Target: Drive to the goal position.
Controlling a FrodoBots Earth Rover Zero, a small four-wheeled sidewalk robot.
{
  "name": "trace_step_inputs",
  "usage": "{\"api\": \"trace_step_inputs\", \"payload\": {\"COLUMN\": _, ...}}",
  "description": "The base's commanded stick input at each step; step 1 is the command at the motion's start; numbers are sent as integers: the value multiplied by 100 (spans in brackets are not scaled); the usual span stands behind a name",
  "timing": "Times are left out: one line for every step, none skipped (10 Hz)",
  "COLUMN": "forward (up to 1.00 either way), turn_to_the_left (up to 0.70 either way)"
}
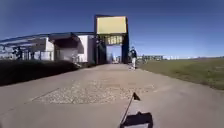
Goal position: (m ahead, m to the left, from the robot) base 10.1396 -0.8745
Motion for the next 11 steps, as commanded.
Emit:
{"api": "trace_step_inputs", "payload": {"forward": 100, "turn_to_the_left": 0}}
{"api": "trace_step_inputs", "payload": {"forward": 100, "turn_to_the_left": 0}}
{"api": "trace_step_inputs", "payload": {"forward": 100, "turn_to_the_left": 0}}
{"api": "trace_step_inputs", "payload": {"forward": 100, "turn_to_the_left": 0}}
{"api": "trace_step_inputs", "payload": {"forward": 100, "turn_to_the_left": 0}}
{"api": "trace_step_inputs", "payload": {"forward": 100, "turn_to_the_left": 0}}
{"api": "trace_step_inputs", "payload": {"forward": 100, "turn_to_the_left": 0}}
{"api": "trace_step_inputs", "payload": {"forward": 100, "turn_to_the_left": 0}}
{"api": "trace_step_inputs", "payload": {"forward": 100, "turn_to_the_left": 0}}
{"api": "trace_step_inputs", "payload": {"forward": 100, "turn_to_the_left": 0}}
{"api": "trace_step_inputs", "payload": {"forward": 100, "turn_to_the_left": 0}}
